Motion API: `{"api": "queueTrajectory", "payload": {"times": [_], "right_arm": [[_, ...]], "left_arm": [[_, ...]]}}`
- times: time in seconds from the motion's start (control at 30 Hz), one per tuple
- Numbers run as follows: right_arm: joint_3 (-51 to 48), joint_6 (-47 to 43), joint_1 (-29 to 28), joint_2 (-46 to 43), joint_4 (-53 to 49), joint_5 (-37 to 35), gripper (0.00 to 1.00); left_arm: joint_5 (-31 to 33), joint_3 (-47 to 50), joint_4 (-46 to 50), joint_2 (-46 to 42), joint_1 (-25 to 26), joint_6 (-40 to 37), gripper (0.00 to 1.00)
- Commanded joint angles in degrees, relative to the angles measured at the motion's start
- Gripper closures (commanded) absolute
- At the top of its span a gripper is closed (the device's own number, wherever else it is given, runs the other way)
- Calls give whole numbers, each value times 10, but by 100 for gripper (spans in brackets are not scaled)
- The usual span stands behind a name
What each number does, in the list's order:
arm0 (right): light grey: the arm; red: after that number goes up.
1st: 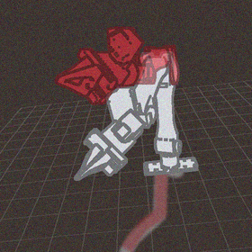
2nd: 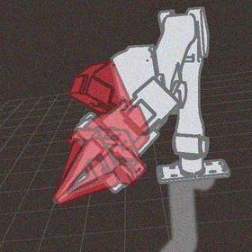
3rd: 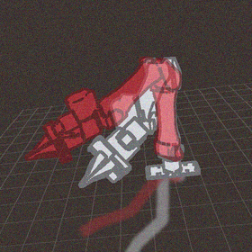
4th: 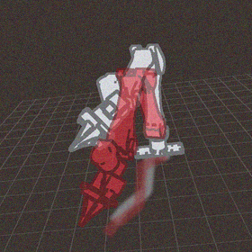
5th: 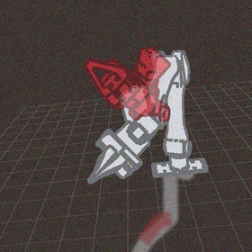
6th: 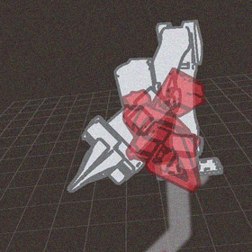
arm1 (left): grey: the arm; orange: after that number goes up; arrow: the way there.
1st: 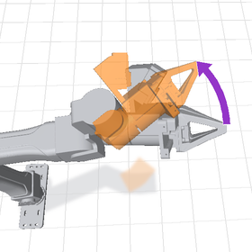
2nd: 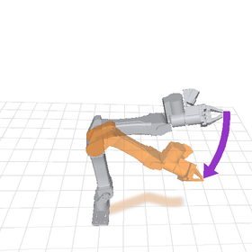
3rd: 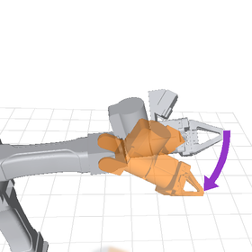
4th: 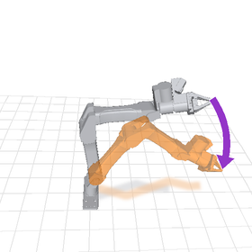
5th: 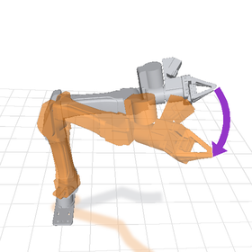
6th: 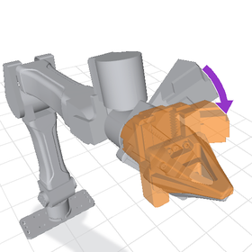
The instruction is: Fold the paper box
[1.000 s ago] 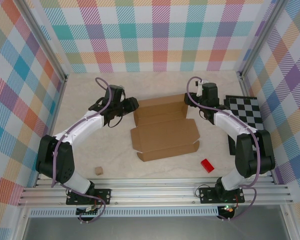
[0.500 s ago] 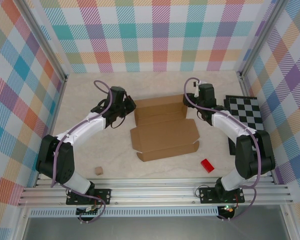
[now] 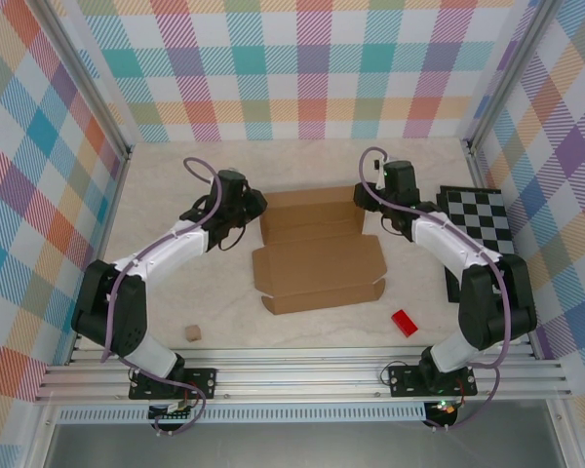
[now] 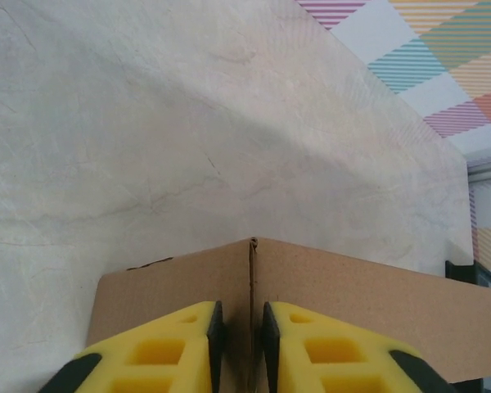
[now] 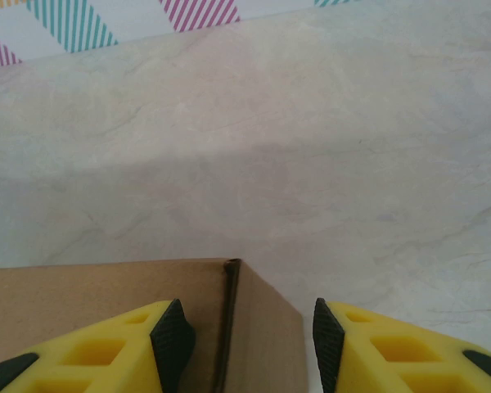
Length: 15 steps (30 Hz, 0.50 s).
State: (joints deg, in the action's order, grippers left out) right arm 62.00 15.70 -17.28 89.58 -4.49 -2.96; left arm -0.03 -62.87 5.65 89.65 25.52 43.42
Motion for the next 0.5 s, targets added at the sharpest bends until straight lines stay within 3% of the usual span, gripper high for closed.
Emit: {"api": "queueTrajectory", "payload": {"times": [0.0,0.13,0.3,0.37,0.47], "right_arm": [[-2,26,-20,24,-124,76,52],[2,48,-17,20,-132,67,52],[10,77,-17,28,-140,86,50],[8,89,-17,31,-141,89,47],[7,94,-17,36,-142,102,43]], "left_arm": [[-46,-8,52,25,4,-21,61],[-56,-9,64,9,-6,-26,43],[-72,29,65,-6,-6,-30,30],[-65,48,59,-10,-8,-33,19],[-91,45,50,6,-9,-28,15]]}}
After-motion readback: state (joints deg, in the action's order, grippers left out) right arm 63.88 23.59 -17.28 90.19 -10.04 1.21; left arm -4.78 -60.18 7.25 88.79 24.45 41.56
